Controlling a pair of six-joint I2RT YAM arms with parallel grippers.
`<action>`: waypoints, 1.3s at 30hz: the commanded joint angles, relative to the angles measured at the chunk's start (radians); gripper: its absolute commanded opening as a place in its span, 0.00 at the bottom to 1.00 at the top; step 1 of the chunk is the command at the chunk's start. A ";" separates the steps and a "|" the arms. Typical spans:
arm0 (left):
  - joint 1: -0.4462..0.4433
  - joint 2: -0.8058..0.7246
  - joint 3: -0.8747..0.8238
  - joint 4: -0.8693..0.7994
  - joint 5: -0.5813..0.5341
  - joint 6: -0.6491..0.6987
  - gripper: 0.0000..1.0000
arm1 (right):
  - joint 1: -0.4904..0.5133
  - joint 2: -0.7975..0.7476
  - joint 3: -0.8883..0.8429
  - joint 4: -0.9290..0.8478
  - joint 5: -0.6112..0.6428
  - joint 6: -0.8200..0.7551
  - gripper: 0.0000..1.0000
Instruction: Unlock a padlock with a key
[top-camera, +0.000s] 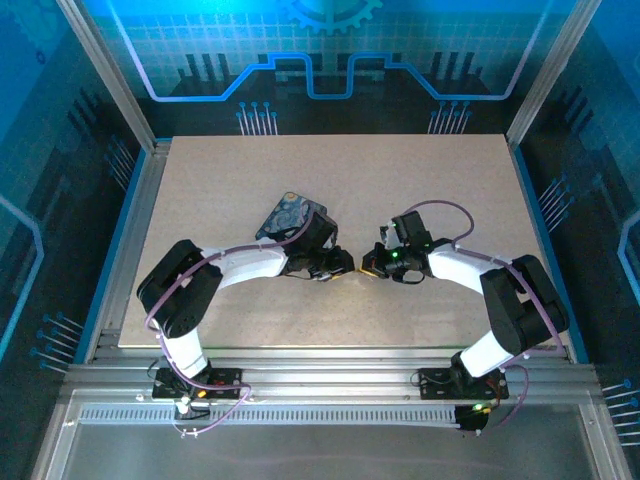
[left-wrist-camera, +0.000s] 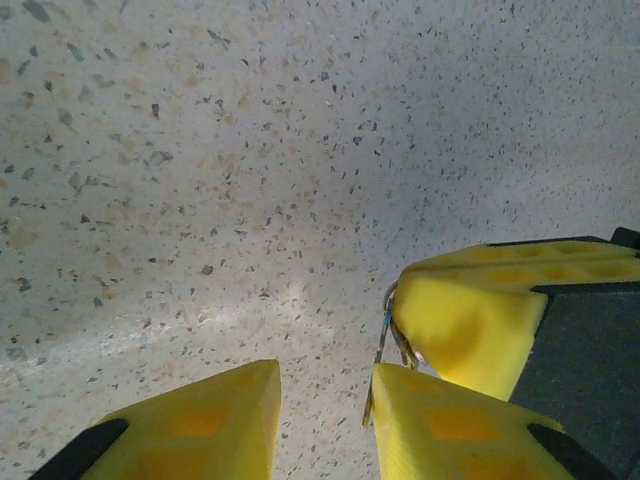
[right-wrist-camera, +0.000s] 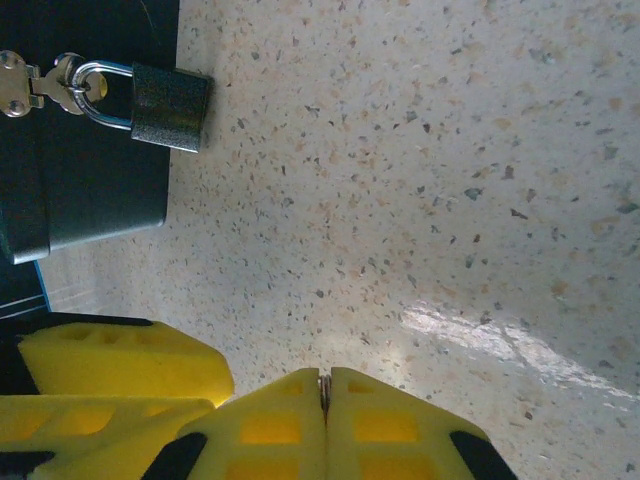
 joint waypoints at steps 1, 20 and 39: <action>-0.008 0.018 0.030 0.017 -0.005 -0.017 0.30 | 0.015 -0.009 0.000 0.009 -0.023 0.011 0.00; -0.008 0.018 -0.010 0.096 0.006 -0.077 0.21 | 0.043 -0.003 0.012 0.015 -0.016 0.042 0.00; -0.005 -0.072 -0.069 0.023 -0.040 -0.064 0.25 | 0.041 0.019 0.019 0.014 0.008 0.051 0.00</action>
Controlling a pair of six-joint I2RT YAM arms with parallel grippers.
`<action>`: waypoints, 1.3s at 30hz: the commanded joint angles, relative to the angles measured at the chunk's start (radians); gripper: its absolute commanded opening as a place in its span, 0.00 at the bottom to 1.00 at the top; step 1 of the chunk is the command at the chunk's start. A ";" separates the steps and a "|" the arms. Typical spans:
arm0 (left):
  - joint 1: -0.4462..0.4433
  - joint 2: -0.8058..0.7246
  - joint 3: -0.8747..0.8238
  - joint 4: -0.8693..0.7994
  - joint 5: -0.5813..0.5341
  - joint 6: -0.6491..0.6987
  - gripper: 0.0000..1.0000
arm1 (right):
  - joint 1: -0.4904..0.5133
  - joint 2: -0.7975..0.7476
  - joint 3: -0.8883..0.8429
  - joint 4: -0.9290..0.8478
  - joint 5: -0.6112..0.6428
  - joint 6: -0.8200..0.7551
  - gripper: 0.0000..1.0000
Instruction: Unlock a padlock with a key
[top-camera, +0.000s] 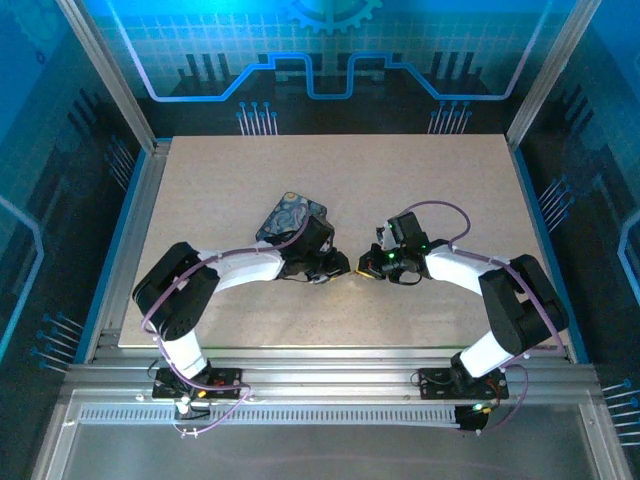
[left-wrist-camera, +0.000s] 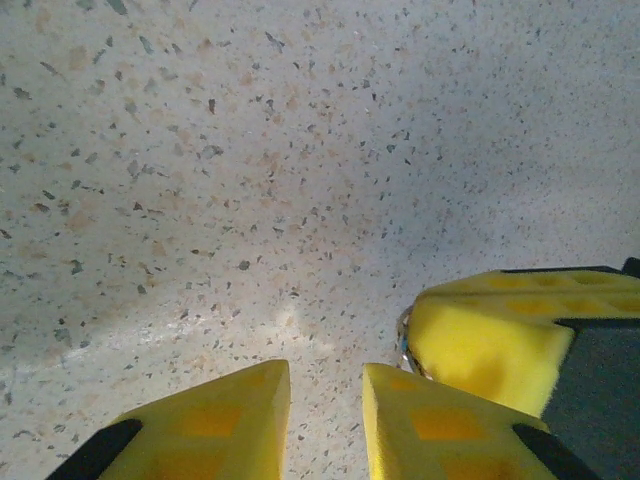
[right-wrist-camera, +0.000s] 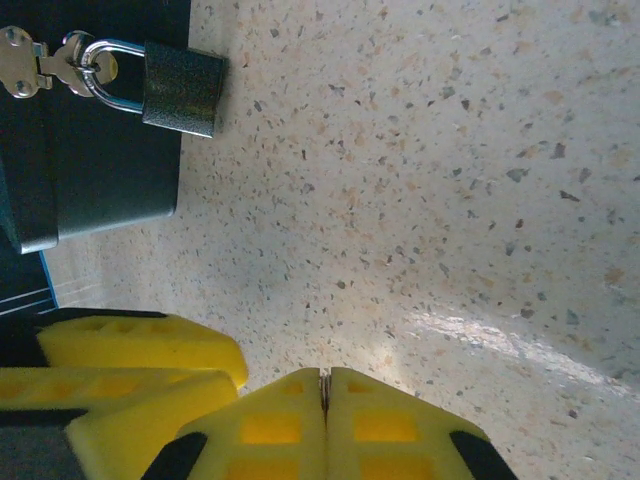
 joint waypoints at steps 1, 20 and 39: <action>-0.005 -0.038 -0.014 -0.003 -0.001 -0.012 0.25 | 0.010 0.018 0.018 0.003 0.003 0.021 0.00; -0.025 -0.041 -0.034 0.046 0.029 -0.049 0.23 | 0.009 0.045 0.044 0.005 0.004 0.036 0.00; -0.026 -0.024 -0.039 0.082 0.039 -0.059 0.20 | 0.012 0.052 0.043 0.038 -0.024 0.062 0.00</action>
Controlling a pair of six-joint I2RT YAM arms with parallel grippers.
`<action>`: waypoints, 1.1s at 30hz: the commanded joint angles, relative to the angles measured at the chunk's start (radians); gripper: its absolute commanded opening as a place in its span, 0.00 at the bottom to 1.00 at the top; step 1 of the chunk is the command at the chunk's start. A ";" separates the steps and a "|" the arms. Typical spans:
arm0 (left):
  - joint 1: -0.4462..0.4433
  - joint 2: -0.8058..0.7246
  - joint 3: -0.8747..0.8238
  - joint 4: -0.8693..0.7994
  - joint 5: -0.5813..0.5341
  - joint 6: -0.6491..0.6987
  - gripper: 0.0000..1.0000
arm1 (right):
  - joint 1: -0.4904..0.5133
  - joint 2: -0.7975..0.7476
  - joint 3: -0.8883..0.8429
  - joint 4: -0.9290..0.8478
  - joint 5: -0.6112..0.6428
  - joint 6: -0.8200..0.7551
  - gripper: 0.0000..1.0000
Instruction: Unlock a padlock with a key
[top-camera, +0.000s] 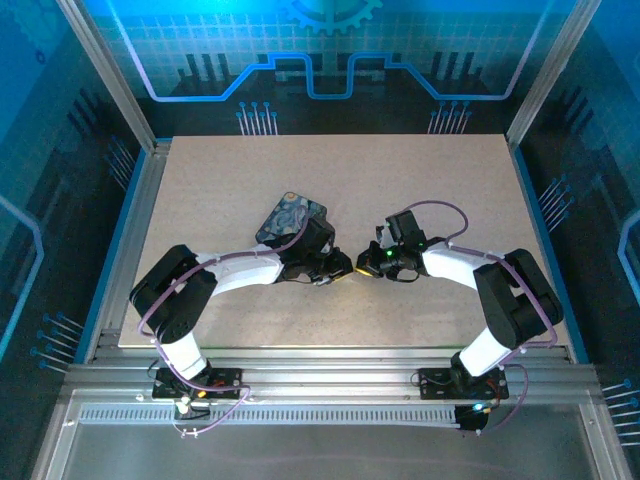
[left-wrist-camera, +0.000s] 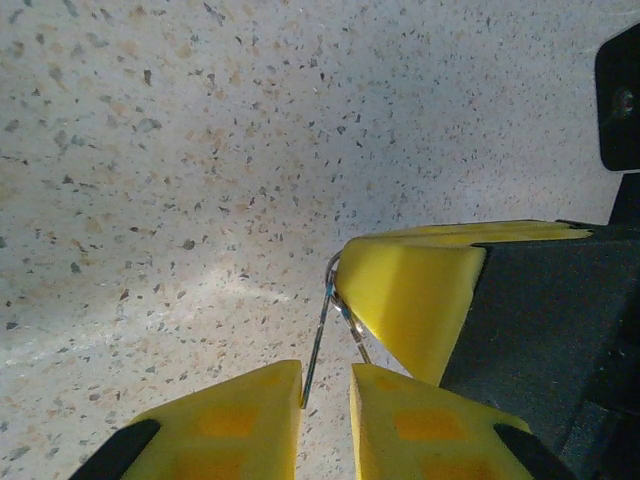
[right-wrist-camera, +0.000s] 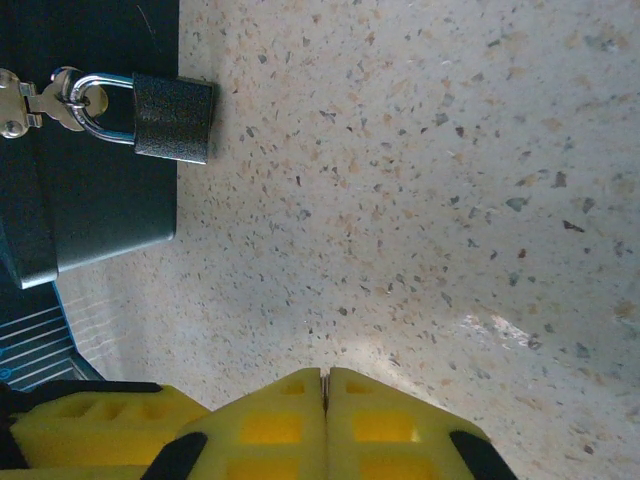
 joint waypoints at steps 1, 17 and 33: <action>-0.008 -0.008 -0.014 0.012 0.017 -0.006 0.19 | 0.012 0.010 0.019 0.019 -0.027 0.015 0.00; -0.008 -0.019 -0.040 0.017 0.005 -0.001 0.09 | 0.010 0.014 0.005 0.051 -0.047 0.048 0.00; 0.096 -0.075 -0.020 -0.046 0.185 0.270 0.00 | -0.015 -0.086 0.045 -0.180 0.038 -0.205 0.36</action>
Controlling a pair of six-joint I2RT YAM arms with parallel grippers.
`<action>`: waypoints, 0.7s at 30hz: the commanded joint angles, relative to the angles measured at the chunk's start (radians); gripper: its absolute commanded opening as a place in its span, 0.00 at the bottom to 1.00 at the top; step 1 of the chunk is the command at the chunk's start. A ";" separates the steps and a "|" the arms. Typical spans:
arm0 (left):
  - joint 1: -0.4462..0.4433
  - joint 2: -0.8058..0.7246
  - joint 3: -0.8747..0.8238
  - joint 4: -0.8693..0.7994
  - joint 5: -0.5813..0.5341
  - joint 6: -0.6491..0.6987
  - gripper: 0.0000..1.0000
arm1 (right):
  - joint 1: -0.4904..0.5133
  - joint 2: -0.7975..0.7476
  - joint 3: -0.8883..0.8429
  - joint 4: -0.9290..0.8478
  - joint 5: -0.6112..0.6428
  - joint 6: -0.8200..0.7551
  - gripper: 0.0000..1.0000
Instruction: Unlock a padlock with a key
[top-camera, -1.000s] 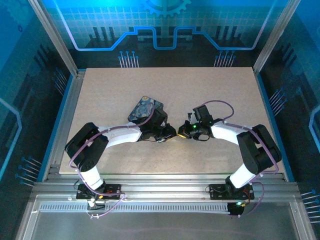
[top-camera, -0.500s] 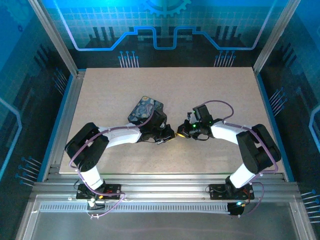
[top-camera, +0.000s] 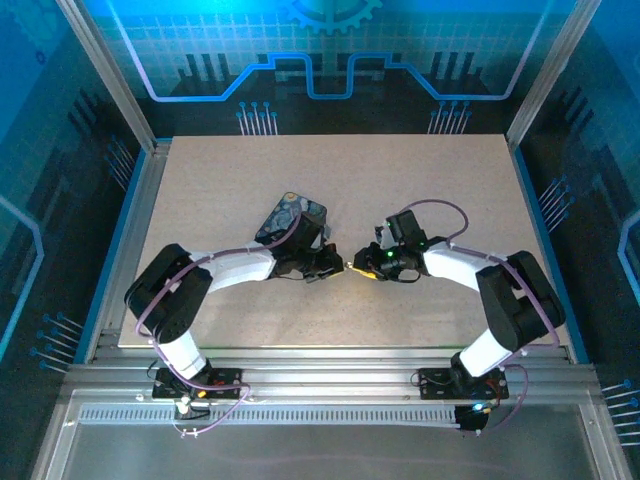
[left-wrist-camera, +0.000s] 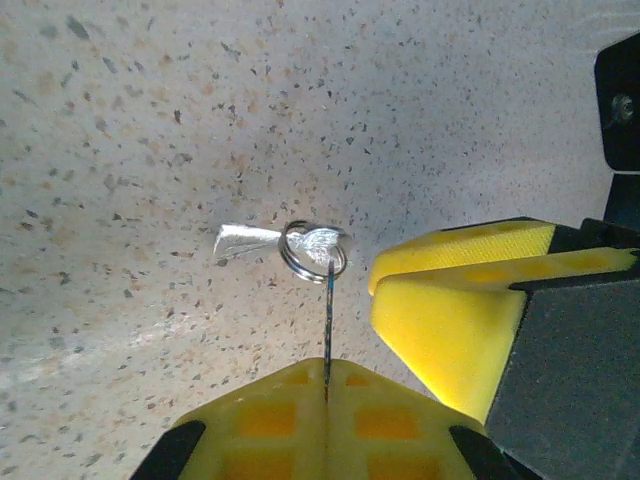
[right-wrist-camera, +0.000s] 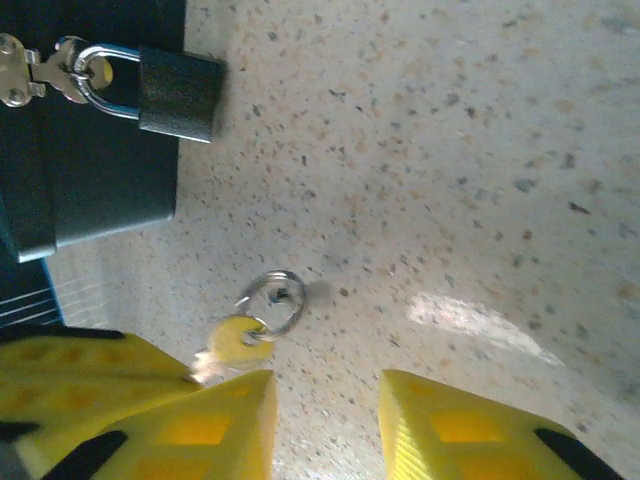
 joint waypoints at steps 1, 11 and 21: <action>0.027 -0.058 0.010 -0.054 0.115 0.146 0.00 | -0.019 -0.077 0.038 -0.130 0.043 -0.161 0.38; 0.094 -0.086 0.070 -0.148 0.298 0.359 0.00 | -0.113 -0.186 0.009 0.002 -0.248 -0.440 0.41; 0.121 -0.107 0.101 -0.169 0.378 0.422 0.00 | -0.121 -0.105 0.042 0.074 -0.436 -0.549 0.41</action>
